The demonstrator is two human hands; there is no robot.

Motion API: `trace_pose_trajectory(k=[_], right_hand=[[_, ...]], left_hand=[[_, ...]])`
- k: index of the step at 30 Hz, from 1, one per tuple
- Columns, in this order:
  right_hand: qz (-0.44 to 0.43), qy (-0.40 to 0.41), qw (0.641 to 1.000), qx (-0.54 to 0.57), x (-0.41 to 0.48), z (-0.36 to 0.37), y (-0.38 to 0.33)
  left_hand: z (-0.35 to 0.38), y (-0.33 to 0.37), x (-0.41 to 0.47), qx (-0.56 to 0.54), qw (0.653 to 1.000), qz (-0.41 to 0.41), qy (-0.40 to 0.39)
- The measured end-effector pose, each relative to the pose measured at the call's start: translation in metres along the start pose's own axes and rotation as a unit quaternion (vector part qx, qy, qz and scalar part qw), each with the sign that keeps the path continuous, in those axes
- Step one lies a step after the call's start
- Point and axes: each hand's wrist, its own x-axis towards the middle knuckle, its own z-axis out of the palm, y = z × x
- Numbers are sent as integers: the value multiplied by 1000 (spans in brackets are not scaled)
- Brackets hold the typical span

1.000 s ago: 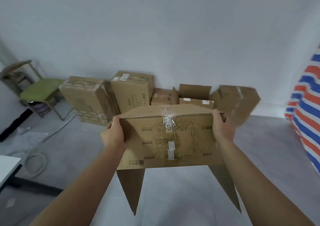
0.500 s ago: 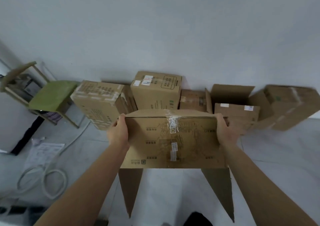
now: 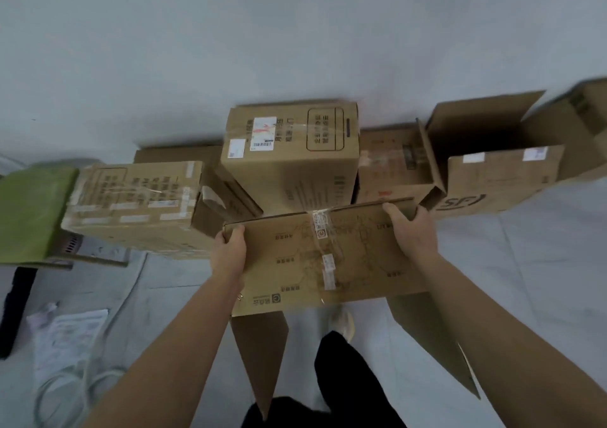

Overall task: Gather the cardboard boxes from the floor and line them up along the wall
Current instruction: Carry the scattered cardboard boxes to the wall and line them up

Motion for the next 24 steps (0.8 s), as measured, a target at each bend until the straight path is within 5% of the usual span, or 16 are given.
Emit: trace_pose_trajectory(k=[14,20,24], right_hand=[[106,-47,993,-7,161,163,73],[114,-91,974,-172,141,177,121],[209,-74,943,-248,130,169,161]], left_hand=[[77,-47,244,154,982,9,-112],[75,-86,247,360,926,73,-85],[80,-93,253,404,913,-60,-2]])
